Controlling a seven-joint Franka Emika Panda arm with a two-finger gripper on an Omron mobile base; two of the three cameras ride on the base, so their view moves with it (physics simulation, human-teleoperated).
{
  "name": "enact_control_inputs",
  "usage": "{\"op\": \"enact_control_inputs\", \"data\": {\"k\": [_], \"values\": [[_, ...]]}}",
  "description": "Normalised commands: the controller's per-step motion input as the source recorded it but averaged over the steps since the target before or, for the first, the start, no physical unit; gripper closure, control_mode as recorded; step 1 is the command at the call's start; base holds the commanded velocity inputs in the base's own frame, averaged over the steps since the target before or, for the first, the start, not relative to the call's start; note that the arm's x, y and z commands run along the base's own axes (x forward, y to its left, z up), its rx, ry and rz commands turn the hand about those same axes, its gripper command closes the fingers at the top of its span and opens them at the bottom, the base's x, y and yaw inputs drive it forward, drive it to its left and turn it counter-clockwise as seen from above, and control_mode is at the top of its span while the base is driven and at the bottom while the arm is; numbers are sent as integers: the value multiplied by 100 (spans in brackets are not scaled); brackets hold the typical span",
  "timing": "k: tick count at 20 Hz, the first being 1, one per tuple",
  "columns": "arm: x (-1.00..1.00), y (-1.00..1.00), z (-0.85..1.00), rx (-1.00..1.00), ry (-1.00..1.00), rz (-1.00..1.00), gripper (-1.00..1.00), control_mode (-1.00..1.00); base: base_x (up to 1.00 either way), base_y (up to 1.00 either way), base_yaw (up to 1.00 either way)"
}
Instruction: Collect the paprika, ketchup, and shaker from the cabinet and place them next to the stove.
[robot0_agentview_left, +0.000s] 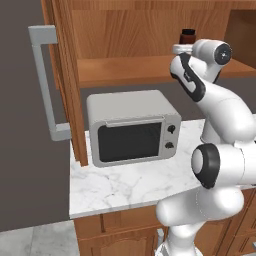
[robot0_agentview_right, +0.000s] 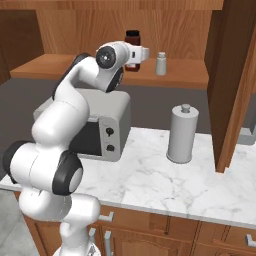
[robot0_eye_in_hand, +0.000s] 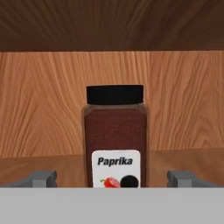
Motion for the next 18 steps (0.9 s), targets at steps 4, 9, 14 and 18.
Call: {"op": "enact_control_inputs", "data": {"k": [4, 9, 14, 18], "values": [[1, -6, -1, 0, 0, 0, -100, -100, 0, 0, 0], [9, 0, 0, 0, 0, 0, -100, -100, 0, 0, 0], [32, -1, -1, 0, 0, 0, -100, -100, 0, 0, 0], [22, 0, -1, 0, 0, 0, -100, -100, 0, 0, 0]]}}
